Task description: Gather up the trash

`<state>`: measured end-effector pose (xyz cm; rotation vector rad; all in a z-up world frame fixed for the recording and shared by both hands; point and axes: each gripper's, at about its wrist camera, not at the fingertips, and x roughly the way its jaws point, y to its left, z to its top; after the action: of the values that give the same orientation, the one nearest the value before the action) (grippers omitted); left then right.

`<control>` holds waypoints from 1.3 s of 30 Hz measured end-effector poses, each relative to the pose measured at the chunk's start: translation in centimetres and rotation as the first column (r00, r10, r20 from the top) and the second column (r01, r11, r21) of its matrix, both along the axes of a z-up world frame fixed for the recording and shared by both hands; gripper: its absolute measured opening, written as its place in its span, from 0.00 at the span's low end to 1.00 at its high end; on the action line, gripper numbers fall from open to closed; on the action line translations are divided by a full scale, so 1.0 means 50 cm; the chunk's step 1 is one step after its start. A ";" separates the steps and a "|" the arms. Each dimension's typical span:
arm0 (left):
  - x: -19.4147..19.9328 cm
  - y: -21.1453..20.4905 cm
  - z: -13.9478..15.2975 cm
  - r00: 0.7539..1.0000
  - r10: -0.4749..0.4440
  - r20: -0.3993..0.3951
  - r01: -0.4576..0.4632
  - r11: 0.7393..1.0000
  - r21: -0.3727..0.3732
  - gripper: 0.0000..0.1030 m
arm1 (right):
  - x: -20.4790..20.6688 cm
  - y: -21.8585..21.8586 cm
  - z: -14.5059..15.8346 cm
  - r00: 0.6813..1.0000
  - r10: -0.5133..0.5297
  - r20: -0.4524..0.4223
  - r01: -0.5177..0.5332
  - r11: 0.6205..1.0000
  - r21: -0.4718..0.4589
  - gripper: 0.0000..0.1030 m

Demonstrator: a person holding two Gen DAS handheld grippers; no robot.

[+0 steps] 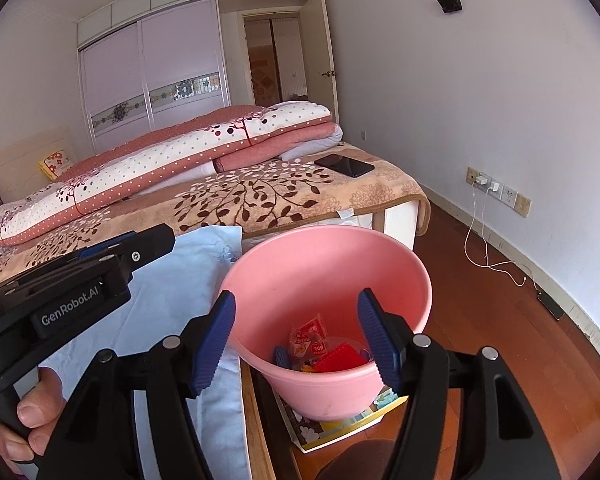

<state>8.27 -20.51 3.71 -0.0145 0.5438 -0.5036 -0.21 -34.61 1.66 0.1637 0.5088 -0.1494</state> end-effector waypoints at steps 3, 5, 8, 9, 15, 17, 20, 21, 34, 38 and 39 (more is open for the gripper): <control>-0.011 0.014 0.002 1.000 0.008 0.001 -0.008 1.000 -0.008 0.35 | -0.008 0.012 0.003 1.000 -0.002 0.004 0.002 1.000 -0.010 0.63; -0.019 0.021 0.002 1.000 0.014 0.003 -0.014 1.000 -0.008 0.35 | -0.013 0.019 0.004 1.000 -0.001 0.002 0.001 1.000 -0.010 0.63; -0.027 0.033 0.001 1.000 0.022 0.006 -0.022 1.000 -0.012 0.35 | -0.021 0.029 0.007 1.000 -0.004 0.004 0.004 1.000 -0.015 0.63; -0.029 0.038 0.001 1.000 0.025 0.005 -0.025 1.000 -0.016 0.35 | -0.024 0.033 0.008 1.000 -0.005 0.005 0.005 1.000 -0.017 0.63; -0.049 0.060 -0.001 0.999 0.045 0.009 -0.044 0.999 -0.026 0.35 | -0.045 0.049 0.013 1.000 -0.021 0.018 0.021 0.999 -0.025 0.66; -0.056 0.066 -0.004 0.999 0.050 0.012 -0.049 0.999 -0.023 0.35 | -0.052 0.053 0.013 0.999 -0.028 0.023 0.029 0.999 -0.027 0.67; -0.064 0.077 -0.010 0.999 0.054 0.005 -0.054 0.998 -0.027 0.35 | -0.059 0.059 0.012 0.999 -0.039 0.023 0.040 0.999 -0.032 0.67; -0.067 0.080 -0.012 0.998 0.056 0.003 -0.056 0.998 -0.028 0.35 | -0.062 0.061 0.012 0.999 -0.042 0.023 0.043 0.999 -0.033 0.67; -0.079 0.108 -0.023 0.997 0.072 -0.009 -0.073 0.997 -0.041 0.35 | -0.070 0.071 0.003 0.999 -0.048 0.008 0.048 0.999 -0.022 0.69; -0.081 0.109 -0.025 0.997 0.073 -0.012 -0.073 0.996 -0.041 0.35 | -0.070 0.072 0.004 0.999 -0.047 0.009 0.048 0.999 -0.023 0.69; -0.080 0.109 -0.025 0.997 0.073 -0.013 -0.074 0.996 -0.041 0.35 | -0.070 0.072 0.004 0.999 -0.047 0.009 0.047 0.999 -0.022 0.69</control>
<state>4.27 -15.05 2.44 -0.0768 0.5417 -0.4434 -3.70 -31.00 1.86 0.1546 0.4952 -0.2004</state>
